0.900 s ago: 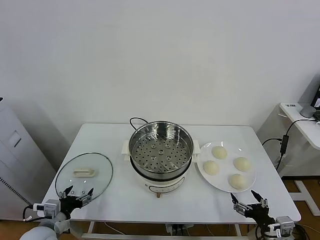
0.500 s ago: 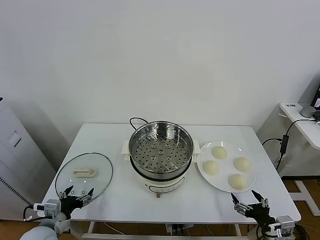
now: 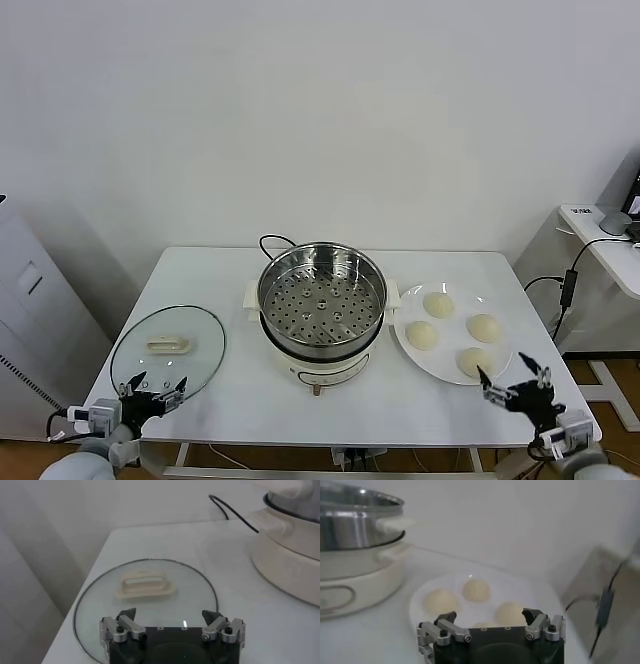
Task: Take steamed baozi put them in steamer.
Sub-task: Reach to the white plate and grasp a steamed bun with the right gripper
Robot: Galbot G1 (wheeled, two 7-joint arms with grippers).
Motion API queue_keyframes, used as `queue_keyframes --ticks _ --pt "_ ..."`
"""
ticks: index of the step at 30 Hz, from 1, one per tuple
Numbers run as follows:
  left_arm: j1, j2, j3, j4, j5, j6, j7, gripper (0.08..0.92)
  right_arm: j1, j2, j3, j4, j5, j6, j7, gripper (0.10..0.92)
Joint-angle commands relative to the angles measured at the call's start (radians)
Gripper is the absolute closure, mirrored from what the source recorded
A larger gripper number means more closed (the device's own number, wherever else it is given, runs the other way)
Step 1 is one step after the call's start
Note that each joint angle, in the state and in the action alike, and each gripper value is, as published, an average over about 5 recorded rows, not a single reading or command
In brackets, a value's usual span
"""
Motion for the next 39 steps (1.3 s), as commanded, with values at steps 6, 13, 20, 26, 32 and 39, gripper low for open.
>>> queue_keyframes --ticks 6,13,20,26,32,39 --pt "-0.017 0.002 0.006 -0.006 0.023 0.022 0.012 0.177 0.265 -0.171 -0.117 -0.164 -0.414 0.071 -0.127 0.203" --pt "-0.013 0.001 -0.002 -0.012 0.057 0.039 0.011 0.177 0.56 -0.302 -0.353 -0.31 -0.405 0.078 -0.331 0.203" --pt "-0.022 -0.011 -0.007 -0.011 0.091 0.053 0.01 0.177 0.889 -0.408 -0.675 -0.462 -0.332 0.083 -0.478 0.203" --pt "-0.024 -0.028 -0.01 -0.007 0.09 0.063 0.028 0.177 1.213 -0.417 -0.982 -0.648 -0.283 0.159 -0.628 0.203" --pt "-0.022 -0.036 -0.015 -0.003 0.088 0.067 0.03 0.177 1.453 -0.349 -1.222 -0.816 -0.2 0.248 -0.759 0.203" --pt "-0.029 -0.038 -0.018 -0.018 0.082 0.084 0.031 0.177 1.567 -0.223 -1.338 -0.97 -0.199 0.302 -0.834 0.203"
